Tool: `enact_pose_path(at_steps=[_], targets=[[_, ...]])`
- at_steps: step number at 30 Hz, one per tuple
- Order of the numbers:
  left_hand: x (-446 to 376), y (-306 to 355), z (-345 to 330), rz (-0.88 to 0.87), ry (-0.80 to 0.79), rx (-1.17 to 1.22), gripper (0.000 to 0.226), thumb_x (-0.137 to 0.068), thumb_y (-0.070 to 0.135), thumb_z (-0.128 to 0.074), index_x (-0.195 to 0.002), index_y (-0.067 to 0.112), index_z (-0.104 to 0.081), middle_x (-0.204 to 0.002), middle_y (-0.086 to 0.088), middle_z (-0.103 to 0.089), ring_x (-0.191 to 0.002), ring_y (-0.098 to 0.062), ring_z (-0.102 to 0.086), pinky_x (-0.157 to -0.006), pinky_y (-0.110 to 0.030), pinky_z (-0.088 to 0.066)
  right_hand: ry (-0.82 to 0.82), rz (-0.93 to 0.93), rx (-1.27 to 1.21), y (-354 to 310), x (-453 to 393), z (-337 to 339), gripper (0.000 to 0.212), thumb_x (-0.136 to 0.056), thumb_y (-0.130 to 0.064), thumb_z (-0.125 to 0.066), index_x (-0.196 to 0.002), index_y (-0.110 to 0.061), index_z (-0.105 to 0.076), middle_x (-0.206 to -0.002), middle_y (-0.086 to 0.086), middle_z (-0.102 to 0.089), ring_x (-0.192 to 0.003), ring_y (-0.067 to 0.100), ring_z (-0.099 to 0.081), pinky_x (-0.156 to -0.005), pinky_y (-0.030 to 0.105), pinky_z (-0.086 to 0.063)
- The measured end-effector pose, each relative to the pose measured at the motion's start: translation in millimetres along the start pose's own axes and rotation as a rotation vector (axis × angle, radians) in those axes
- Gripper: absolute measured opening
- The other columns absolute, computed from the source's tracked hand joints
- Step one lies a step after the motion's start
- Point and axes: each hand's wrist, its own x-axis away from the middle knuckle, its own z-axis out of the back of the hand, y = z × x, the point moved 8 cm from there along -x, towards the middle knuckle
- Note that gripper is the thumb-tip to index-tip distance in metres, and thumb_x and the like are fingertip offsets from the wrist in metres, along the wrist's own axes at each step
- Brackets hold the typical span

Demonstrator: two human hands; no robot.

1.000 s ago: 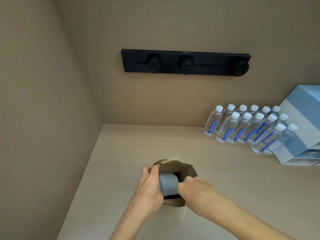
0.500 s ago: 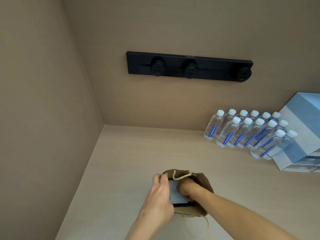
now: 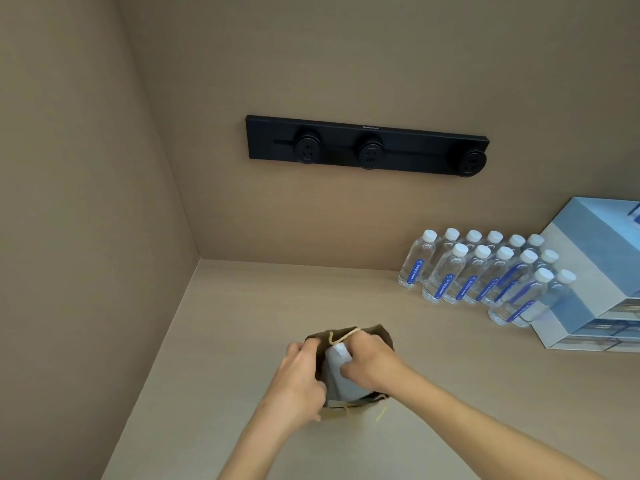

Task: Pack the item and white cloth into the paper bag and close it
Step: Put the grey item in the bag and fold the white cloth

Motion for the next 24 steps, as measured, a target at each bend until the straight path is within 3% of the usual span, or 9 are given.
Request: enact_pose_path(at_steps=[2,6,9,12,15,17,19,21,24], targets=[[-4.7,-4.7,6.8,0.002,0.013,0.043,0.070,-0.080,-0.001,-0.044,-0.139,0.037,-0.040,-0.114,0.008,-0.036,-0.103,-0.025,-0.049,-0.053,-0.036,-0.065,0.089,0.117,-0.080,-13.1,19.8,27.6,0.021,-0.074,-0.016,-0.054,-0.063,-0.016,-0.036,-0.066,-0.001,-0.039,-0.060,0.022,-0.037,-0.046,0.025,-0.025],[-5.0,-2.9,24.9,-0.057,0.052,-0.006,0.058,-0.084,0.015,-0.050,-0.138,0.036,-0.044,-0.131,0.010,-0.039,-0.092,-0.013,-0.057,-0.070,-0.035,-0.063,0.216,0.334,-0.303,-30.3,53.3,83.8,0.010,-0.074,-0.013,-0.055,-0.075,-0.007,-0.048,-0.063,-0.003,-0.038,-0.057,0.016,-0.028,-0.051,0.029,-0.023],[0.4,3.0,42.5,-0.071,0.135,-0.115,0.053,-0.090,0.027,-0.054,-0.141,0.034,-0.043,-0.155,0.006,-0.025,-0.097,-0.016,-0.062,-0.094,-0.032,-0.050,0.242,0.459,-0.400,-41.5,72.8,121.0,0.005,-0.079,-0.015,-0.059,-0.075,-0.016,-0.055,-0.060,-0.009,-0.046,-0.054,0.009,-0.035,-0.053,0.029,-0.030],[20.1,37.2,72.1,-0.258,0.302,-0.057,0.050,-0.088,0.037,-0.060,-0.136,0.041,-0.048,-0.146,0.021,-0.031,-0.119,-0.009,-0.054,-0.102,-0.036,-0.047,0.206,0.577,-0.441,-52.3,85.7,150.1,0.004,-0.082,-0.021,-0.062,-0.080,-0.022,-0.065,-0.081,-0.003,-0.067,-0.068,0.007,-0.056,-0.062,0.026,-0.044],[41.2,88.2,92.0,-0.488,0.271,0.165,0.053,-0.078,0.045,-0.066,-0.129,0.045,-0.054,-0.131,0.029,-0.053,-0.122,0.002,-0.053,-0.100,-0.024,-0.044,0.115,0.665,-0.574,-62.8,93.3,165.8,0.005,-0.085,-0.018,-0.066,-0.085,-0.019,-0.071,-0.085,-0.005,-0.072,-0.075,0.008,-0.066,-0.061,0.022,-0.050],[45.2,113.8,88.3,-0.535,0.098,0.352,0.041,-0.080,0.036,-0.072,-0.120,0.038,-0.065,-0.119,0.013,-0.071,-0.113,-0.009,-0.065,-0.095,-0.030,-0.053,0.088,0.704,-0.677,-68.8,94.8,171.5,0.004,-0.086,-0.014,-0.068,-0.087,-0.013,-0.071,-0.086,0.000,-0.072,-0.074,0.012,-0.068,-0.059,0.023,-0.052],[44.9,124.2,82.5,-0.500,0.020,0.502,0.023,-0.084,0.023,-0.073,-0.107,0.025,-0.075,-0.104,-0.004,-0.079,-0.099,-0.025,-0.073,-0.082,-0.041,-0.059,0.092,0.719,-0.772,-72.2,94.3,174.0,0.006,-0.085,-0.013,-0.068,-0.089,-0.008,-0.070,-0.085,0.003,-0.071,-0.074,0.015,-0.068,-0.058,0.025,-0.053],[41.9,123.5,81.4,-0.446,0.059,0.592,0.016,-0.083,0.022,-0.071,-0.097,0.016,-0.078,-0.097,-0.017,-0.078,-0.094,-0.037,-0.072,-0.073,-0.043,-0.057,0.105,0.706,-0.896,-69.9,91.0,173.8,0.013,-0.086,-0.017,-0.068,-0.093,-0.006,-0.068,-0.087,0.003,-0.071,-0.077,0.017,-0.068,-0.059,0.028,-0.054],[38.0,115.3,80.2,-0.377,0.097,0.734,0.018,-0.080,0.024,-0.073,-0.094,0.014,-0.078,-0.094,-0.014,-0.080,-0.092,-0.035,-0.075,-0.072,-0.039,-0.058,0.039,0.665,-1.122,-57.9,85.1,162.0,0.037,-0.088,-0.034,-0.066,-0.108,-0.003,-0.064,-0.100,0.009,-0.070,-0.090,0.025,-0.068,-0.071,0.037,-0.056]])
